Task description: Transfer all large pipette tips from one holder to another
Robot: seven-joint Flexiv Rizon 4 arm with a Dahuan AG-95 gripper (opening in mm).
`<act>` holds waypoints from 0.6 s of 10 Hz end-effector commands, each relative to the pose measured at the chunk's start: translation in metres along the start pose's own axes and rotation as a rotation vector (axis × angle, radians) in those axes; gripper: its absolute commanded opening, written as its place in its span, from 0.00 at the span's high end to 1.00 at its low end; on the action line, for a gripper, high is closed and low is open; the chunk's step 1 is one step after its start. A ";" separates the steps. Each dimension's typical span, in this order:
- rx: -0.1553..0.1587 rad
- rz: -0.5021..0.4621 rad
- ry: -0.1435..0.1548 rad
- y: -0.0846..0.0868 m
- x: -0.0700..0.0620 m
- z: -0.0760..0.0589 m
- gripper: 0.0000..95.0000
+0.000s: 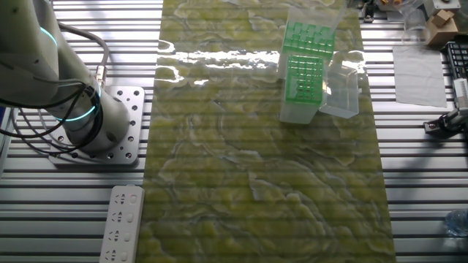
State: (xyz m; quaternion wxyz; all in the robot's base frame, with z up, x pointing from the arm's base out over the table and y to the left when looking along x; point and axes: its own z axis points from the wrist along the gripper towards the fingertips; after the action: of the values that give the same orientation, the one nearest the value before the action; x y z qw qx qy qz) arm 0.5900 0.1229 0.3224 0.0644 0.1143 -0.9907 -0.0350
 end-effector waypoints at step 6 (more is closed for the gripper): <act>0.027 -0.136 0.045 -0.041 0.055 0.017 1.00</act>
State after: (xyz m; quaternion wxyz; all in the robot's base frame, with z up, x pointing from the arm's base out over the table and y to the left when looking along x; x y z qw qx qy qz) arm 0.5414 0.0709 0.3077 0.0816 0.1833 -0.9794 -0.0231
